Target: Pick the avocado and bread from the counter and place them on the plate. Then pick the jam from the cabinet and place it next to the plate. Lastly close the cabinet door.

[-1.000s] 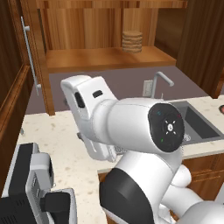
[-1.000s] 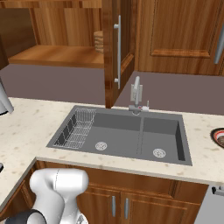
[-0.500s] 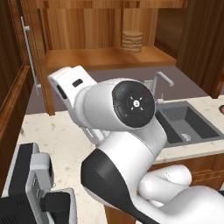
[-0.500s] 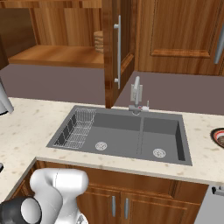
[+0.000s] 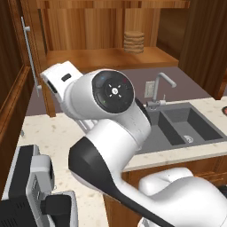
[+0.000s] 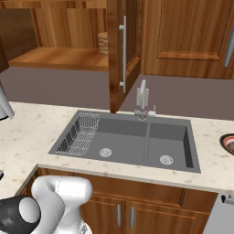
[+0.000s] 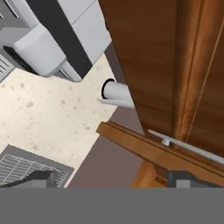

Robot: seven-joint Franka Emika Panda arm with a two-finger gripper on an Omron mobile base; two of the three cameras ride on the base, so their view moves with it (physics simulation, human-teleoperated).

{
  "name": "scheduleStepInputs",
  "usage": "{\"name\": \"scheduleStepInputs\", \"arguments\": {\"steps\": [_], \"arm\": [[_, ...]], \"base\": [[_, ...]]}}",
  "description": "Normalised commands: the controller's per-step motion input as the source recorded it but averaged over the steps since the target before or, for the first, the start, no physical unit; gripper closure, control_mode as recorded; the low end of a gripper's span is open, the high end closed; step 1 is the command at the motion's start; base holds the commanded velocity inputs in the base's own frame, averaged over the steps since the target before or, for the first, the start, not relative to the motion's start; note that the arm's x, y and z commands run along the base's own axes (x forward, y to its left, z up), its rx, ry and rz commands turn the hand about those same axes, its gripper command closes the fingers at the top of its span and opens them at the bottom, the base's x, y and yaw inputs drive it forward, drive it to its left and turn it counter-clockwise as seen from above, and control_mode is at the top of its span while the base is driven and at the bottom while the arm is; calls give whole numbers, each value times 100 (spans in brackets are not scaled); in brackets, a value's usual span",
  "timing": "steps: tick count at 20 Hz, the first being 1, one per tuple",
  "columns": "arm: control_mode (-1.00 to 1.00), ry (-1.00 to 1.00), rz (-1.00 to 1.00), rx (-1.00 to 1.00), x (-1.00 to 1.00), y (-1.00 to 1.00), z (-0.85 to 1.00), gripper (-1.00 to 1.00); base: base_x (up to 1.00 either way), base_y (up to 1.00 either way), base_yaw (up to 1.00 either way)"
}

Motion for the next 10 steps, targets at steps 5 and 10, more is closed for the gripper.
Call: {"name": "scheduleStepInputs", "arguments": {"steps": [5, 10], "arm": [[-100, -2, 0, 0, 0, 41, -13, -100], [-100, -3, 0, 0, 14, 14, 0, -100]], "base": [[0, 0, 0], [0, 0, 0]]}}
